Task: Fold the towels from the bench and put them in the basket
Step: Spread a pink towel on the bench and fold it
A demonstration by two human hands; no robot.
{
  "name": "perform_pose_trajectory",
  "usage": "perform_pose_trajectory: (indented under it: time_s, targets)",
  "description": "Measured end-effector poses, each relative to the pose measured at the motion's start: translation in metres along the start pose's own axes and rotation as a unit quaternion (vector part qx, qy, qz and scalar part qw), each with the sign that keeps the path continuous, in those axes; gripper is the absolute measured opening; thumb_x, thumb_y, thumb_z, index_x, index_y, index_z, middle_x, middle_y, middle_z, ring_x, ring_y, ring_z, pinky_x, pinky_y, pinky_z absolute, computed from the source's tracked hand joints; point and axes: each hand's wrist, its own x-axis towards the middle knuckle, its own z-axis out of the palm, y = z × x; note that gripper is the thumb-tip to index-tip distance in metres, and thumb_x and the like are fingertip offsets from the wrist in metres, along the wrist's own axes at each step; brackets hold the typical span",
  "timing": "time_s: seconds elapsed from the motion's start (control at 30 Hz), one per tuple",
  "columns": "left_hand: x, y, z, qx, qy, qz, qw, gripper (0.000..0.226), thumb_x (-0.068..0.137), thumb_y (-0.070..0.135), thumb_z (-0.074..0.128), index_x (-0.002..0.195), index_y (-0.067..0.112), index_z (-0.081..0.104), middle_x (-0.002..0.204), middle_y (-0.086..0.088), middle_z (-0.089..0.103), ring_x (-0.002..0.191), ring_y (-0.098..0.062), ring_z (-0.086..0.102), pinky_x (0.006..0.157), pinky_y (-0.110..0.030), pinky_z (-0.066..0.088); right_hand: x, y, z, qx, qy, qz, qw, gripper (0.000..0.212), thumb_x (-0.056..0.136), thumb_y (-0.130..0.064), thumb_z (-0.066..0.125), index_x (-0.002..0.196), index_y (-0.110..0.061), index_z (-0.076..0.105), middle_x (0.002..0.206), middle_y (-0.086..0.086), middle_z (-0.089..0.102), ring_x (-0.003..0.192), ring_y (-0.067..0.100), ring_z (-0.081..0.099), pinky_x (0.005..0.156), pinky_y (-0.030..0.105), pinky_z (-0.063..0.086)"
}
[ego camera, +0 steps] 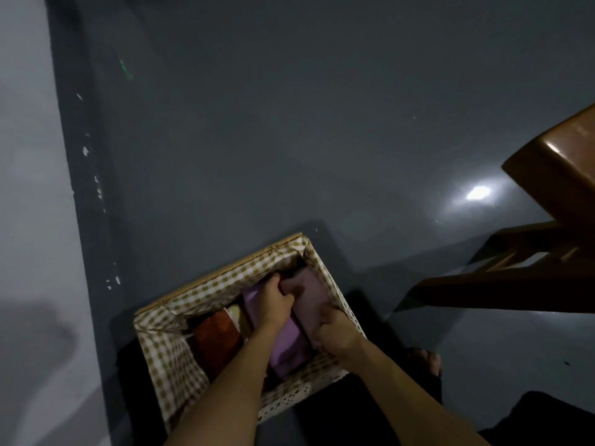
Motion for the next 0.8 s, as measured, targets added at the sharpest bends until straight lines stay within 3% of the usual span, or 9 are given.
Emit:
perform_pose_trajectory:
  time_s: [0.07, 0.17, 0.27, 0.33, 0.37, 0.43, 0.53, 0.67, 0.8]
  targets:
    - [-0.008, 0.006, -0.005, -0.01, 0.011, 0.015, 1.0, 0.044, 0.094, 0.011, 0.075, 0.136, 0.005, 0.061, 0.124, -0.007, 0.07, 0.119, -0.022, 0.065, 0.094, -0.027, 0.051, -0.034, -0.025, -0.008, 0.009, 0.0, -0.029, 1.0, 0.04, 0.072, -0.013, 0.061, 0.112, -0.011, 0.058, 0.11, 0.007, 0.067, 0.086, 0.014, 0.067, 0.066, 0.025, 0.056]
    - [-0.031, 0.016, -0.021, 0.002, 0.061, 0.06, 0.996, 0.02, 0.098, 0.029, 0.073, 0.113, 0.017, 0.068, 0.093, 0.008, 0.072, 0.086, -0.008, 0.068, 0.074, -0.023, 0.051, -0.07, -0.032, -0.024, 0.024, -0.026, -0.055, 0.998, 0.021, 0.088, 0.002, 0.065, 0.106, -0.007, 0.059, 0.094, 0.004, 0.066, 0.07, 0.005, 0.067, 0.06, 0.021, 0.052]
    - [-0.061, 0.033, -0.037, -0.025, 0.075, 0.091, 0.993, 0.008, 0.098, 0.029, 0.072, 0.098, 0.023, 0.068, 0.085, 0.013, 0.07, 0.085, -0.009, 0.069, 0.076, -0.031, 0.054, -0.108, -0.037, -0.053, -0.011, -0.028, -0.07, 0.997, 0.025, 0.095, -0.002, 0.066, 0.119, -0.007, 0.068, 0.101, 0.003, 0.069, 0.075, 0.005, 0.065, 0.062, 0.017, 0.049]
    - [-0.08, 0.052, -0.044, -0.034, 0.071, 0.111, 0.991, 0.009, 0.098, 0.022, 0.072, 0.09, 0.025, 0.069, 0.082, 0.01, 0.072, 0.083, -0.014, 0.071, 0.076, -0.034, 0.056, -0.135, -0.047, -0.078, -0.042, -0.017, -0.107, 0.993, 0.02, 0.094, -0.006, 0.067, 0.113, -0.005, 0.073, 0.098, 0.007, 0.071, 0.079, 0.014, 0.065, 0.065, 0.03, 0.054]
    - [-0.091, 0.066, -0.045, -0.049, 0.062, 0.122, 0.989, 0.011, 0.098, 0.018, 0.071, 0.089, 0.023, 0.07, 0.08, 0.007, 0.074, 0.079, -0.017, 0.072, 0.074, -0.035, 0.057, -0.15, -0.052, -0.09, -0.059, -0.002, -0.129, 0.99, 0.018, 0.094, -0.008, 0.067, 0.11, -0.006, 0.074, 0.095, 0.007, 0.072, 0.08, 0.015, 0.066, 0.07, 0.037, 0.057]
    - [-0.116, 0.102, -0.042, -0.092, 0.033, 0.151, 0.984, 0.014, 0.1, 0.01, 0.067, 0.087, 0.016, 0.071, 0.077, 0.0, 0.076, 0.072, -0.024, 0.074, 0.067, -0.034, 0.057, -0.184, -0.064, -0.116, -0.089, 0.039, -0.167, 0.981, 0.015, 0.095, -0.016, 0.067, 0.107, -0.017, 0.075, 0.097, 0.002, 0.077, 0.08, 0.013, 0.07, 0.075, 0.036, 0.058]
    - [-0.172, 0.175, -0.028, -0.149, -0.021, 0.199, 0.968, 0.015, 0.102, 0.007, 0.064, 0.088, 0.008, 0.069, 0.078, -0.004, 0.078, 0.061, -0.016, 0.069, 0.054, -0.026, 0.051, -0.249, -0.072, -0.158, -0.111, 0.104, -0.217, 0.964, 0.014, 0.092, -0.028, 0.064, 0.101, -0.031, 0.074, 0.09, -0.004, 0.079, 0.079, 0.01, 0.074, 0.078, 0.039, 0.062]
    - [-0.265, 0.271, 0.0, -0.163, -0.114, 0.29, 0.936, 0.016, 0.104, 0.016, 0.064, 0.092, 0.007, 0.07, 0.083, -0.004, 0.079, 0.064, -0.016, 0.07, 0.057, -0.032, 0.054, -0.35, -0.059, -0.221, -0.135, 0.214, -0.275, 0.927, 0.016, 0.1, -0.017, 0.064, 0.109, -0.02, 0.077, 0.094, -0.011, 0.078, 0.082, 0.003, 0.074, 0.08, 0.029, 0.06]
    - [-0.364, 0.345, 0.036, -0.169, -0.196, 0.371, 0.892, 0.015, 0.103, 0.012, 0.065, 0.093, 0.003, 0.072, 0.083, -0.008, 0.079, 0.069, -0.019, 0.073, 0.061, -0.03, 0.057, -0.444, -0.018, -0.274, -0.143, 0.345, -0.314, 0.873, 0.014, 0.097, -0.018, 0.066, 0.103, -0.026, 0.076, 0.087, -0.017, 0.076, 0.082, 0.0, 0.072, 0.077, 0.028, 0.059]
